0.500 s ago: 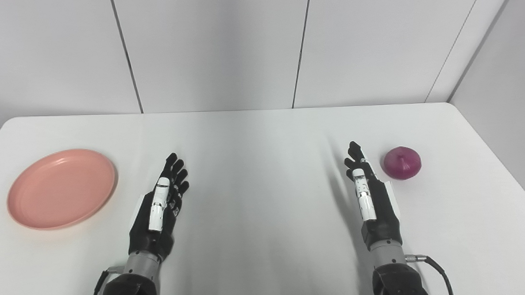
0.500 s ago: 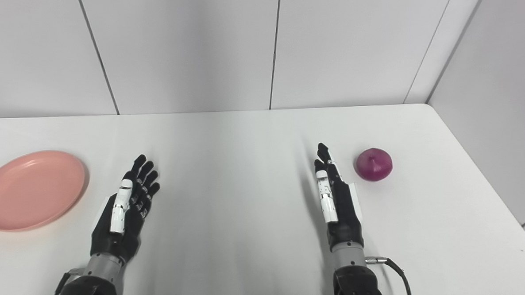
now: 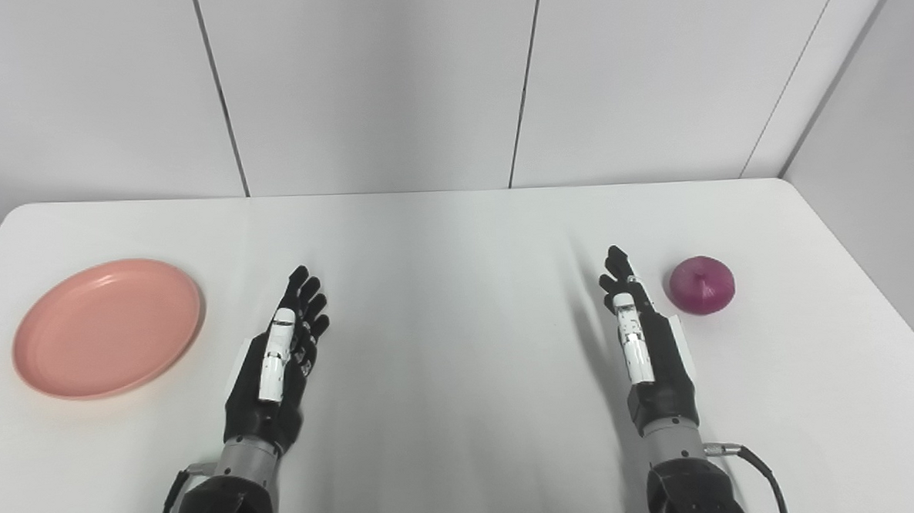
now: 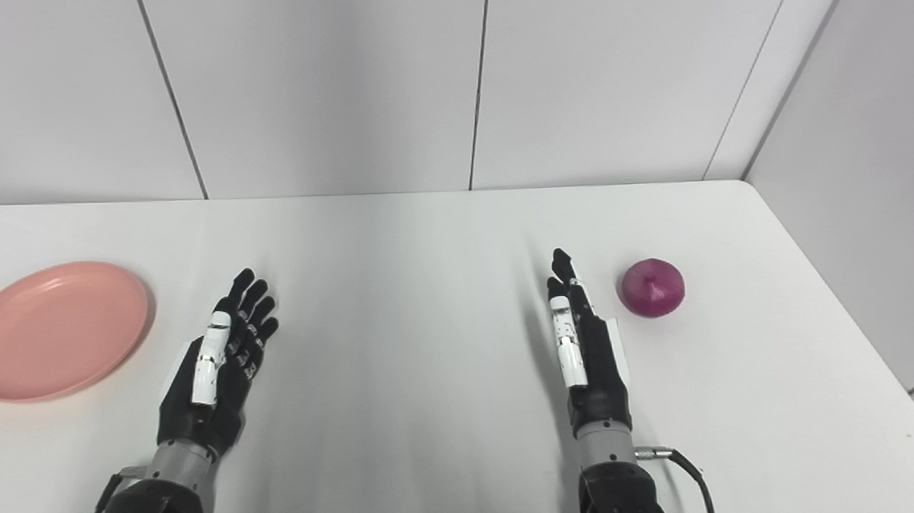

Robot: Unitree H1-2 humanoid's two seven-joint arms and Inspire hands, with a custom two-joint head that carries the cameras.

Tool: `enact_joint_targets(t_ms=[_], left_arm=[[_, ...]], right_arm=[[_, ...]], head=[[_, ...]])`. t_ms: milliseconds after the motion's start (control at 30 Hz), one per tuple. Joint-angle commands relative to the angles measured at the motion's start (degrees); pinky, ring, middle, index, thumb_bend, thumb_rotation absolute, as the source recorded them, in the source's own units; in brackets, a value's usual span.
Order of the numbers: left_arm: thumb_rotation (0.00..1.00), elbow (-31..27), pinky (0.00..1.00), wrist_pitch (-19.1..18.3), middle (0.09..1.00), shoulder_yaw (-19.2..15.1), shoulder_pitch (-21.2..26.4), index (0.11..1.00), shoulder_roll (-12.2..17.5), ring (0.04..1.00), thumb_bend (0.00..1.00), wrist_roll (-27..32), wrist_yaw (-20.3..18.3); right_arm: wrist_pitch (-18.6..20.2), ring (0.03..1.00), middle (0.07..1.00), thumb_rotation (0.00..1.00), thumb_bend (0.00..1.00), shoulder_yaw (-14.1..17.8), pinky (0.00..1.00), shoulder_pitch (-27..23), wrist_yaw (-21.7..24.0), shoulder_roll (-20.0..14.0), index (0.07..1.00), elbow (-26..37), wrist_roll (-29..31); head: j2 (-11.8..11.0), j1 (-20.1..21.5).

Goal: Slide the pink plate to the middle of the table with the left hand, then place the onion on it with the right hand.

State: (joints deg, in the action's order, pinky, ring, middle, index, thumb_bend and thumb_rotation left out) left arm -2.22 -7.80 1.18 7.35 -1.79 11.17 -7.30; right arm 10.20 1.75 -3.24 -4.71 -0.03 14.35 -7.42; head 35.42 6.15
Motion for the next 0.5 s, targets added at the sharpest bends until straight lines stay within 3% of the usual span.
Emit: enact_joint_targets(t_ms=[0,467], left_arm=[[1.00,-0.6,1.00,0.6,1.000,-0.2,0.5,0.994,-0.2,0.997,0.42,0.5,-0.1],[1.00,-0.6,1.00,0.8,1.000,0.0,0.5,0.997,-0.2,0.998,0.42,0.4,-0.2]], right_arm=[[-2.3,0.944,0.958,1.00,0.17,-0.1,0.95,-1.1,-0.4,0.1,0.958,0.6,-0.2],[-2.6,0.942,0.957,1.00,0.16,-0.2,0.95,-1.1,-0.3,0.0,0.957,0.6,-0.1]], head=[[-0.1,-0.1],[-0.4,-0.4]])
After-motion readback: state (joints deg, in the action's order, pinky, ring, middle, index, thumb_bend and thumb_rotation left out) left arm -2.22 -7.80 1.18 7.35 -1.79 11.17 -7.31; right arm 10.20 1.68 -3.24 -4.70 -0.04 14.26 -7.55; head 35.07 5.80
